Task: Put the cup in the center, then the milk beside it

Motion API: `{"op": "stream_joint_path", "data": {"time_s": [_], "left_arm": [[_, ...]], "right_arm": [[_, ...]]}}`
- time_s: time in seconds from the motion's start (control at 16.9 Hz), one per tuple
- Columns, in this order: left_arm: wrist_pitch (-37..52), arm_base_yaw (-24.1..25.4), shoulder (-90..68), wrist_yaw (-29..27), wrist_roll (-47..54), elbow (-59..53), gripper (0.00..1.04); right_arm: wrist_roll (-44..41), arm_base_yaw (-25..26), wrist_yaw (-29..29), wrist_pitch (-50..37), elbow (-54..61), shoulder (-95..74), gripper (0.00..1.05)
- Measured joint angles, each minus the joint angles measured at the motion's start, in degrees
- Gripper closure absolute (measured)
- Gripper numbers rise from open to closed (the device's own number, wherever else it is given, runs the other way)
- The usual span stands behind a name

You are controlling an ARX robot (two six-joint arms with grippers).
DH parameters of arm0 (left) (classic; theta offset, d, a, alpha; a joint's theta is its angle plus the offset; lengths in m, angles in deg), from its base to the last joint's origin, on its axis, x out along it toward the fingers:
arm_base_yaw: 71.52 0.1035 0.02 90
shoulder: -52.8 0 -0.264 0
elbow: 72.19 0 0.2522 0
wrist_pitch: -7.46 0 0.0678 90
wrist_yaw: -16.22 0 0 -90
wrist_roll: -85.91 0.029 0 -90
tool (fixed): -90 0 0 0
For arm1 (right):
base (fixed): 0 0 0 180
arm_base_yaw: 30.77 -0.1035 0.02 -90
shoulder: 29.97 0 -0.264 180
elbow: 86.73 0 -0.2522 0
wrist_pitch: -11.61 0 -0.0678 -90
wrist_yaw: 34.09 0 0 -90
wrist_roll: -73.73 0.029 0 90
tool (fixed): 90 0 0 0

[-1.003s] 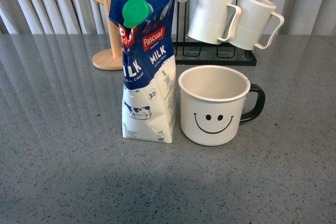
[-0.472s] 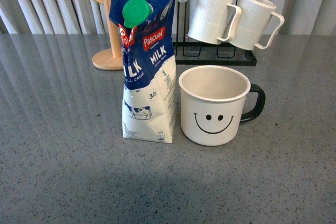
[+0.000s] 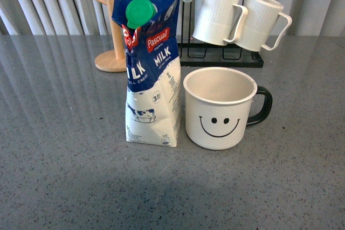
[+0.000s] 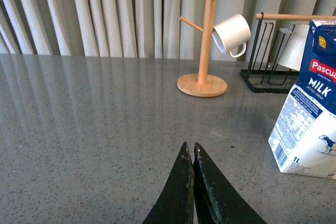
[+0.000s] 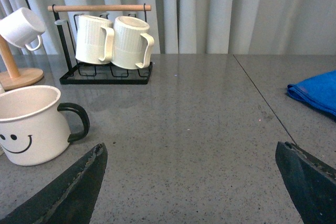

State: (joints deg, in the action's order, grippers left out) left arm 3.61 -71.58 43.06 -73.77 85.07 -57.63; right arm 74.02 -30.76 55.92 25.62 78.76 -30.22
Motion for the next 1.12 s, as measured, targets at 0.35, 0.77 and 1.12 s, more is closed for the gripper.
{"op": "stream_joint_path", "data": {"time_s": [0.35, 0.77, 1.12], "left_arm": [[-10.40, 0.02, 9.14, -0.02, 0.04, 0.04, 1.04], [-10.12, 0.02, 9.14, -0.02, 0.02, 0.04, 0.62], [-10.12, 0.02, 9.14, -0.02, 0.07, 0.04, 0.07]], "right_arm": [[0.00, 0.00, -0.02, 0.00, 0.00, 0.00, 0.07], [0.00, 0.00, 0.00, -0.02, 0.00, 0.00, 0.07], [0.00, 0.00, 0.00, -0.02, 0.00, 0.00, 0.07]]}}
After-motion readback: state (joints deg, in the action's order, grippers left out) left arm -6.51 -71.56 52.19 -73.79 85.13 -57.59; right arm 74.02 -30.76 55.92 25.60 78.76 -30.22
